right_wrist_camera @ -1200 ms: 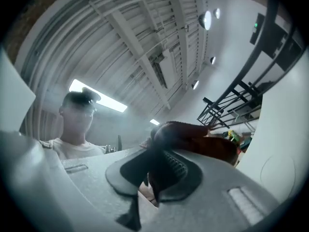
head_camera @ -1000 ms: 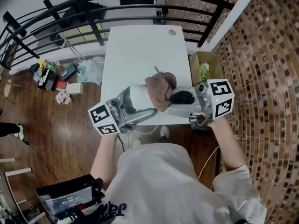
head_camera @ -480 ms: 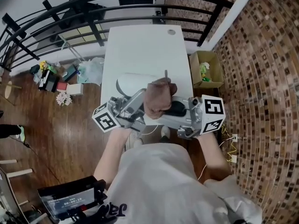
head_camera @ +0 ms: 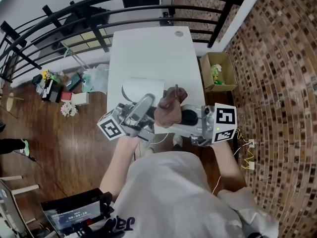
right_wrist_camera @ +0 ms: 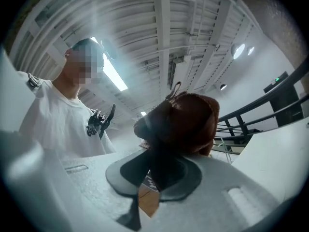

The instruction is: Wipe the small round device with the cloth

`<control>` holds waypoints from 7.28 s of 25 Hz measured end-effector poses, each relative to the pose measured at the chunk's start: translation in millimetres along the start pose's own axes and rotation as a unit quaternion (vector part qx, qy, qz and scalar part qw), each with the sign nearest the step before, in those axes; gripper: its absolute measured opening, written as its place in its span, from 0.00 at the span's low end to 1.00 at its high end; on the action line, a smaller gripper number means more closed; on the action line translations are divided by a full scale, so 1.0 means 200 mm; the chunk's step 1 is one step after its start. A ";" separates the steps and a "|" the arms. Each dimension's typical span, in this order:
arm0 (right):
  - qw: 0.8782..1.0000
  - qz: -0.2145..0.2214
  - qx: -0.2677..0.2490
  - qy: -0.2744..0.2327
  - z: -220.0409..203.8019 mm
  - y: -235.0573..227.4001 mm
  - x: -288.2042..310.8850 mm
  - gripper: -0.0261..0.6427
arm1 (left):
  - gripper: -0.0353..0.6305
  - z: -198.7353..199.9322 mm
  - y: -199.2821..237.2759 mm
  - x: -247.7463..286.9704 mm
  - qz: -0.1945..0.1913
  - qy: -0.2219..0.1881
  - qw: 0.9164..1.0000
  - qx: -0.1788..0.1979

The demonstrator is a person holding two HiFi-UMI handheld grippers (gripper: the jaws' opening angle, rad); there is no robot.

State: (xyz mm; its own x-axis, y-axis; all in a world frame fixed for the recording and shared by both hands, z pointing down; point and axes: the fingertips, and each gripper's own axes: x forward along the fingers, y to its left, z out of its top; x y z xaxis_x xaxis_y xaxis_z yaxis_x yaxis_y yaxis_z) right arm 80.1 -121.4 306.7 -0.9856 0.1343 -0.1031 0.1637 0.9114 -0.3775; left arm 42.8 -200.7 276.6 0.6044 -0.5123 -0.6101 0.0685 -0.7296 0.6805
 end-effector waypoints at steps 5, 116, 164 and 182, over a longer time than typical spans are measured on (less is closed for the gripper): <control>0.999 -0.033 -0.012 0.016 -0.03 -0.07 -0.08 0.09 | 0.64 -0.01 0.00 -0.03 -0.014 -0.001 1.000 -0.028; 0.851 -0.068 0.124 0.505 -1.16 -1.30 0.46 0.09 | 0.76 -0.56 1.18 -1.55 0.377 0.413 0.753 0.346; 0.745 0.011 0.097 0.660 -1.30 -1.26 0.58 0.09 | 0.74 0.14 0.76 -1.86 0.494 0.192 0.764 0.367; 0.559 0.166 -0.043 0.811 -1.62 -0.60 0.39 0.09 | 0.73 0.16 0.69 -1.87 0.495 0.186 0.761 0.376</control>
State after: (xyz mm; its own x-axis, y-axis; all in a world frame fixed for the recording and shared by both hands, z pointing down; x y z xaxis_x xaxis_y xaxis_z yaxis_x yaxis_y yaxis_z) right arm -29.5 -95.3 641.7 0.3447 0.4146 0.8422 0.4150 0.7374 -0.5329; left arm -199.4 -124.5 586.2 0.2569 -0.9178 0.3026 -0.9557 -0.1946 0.2210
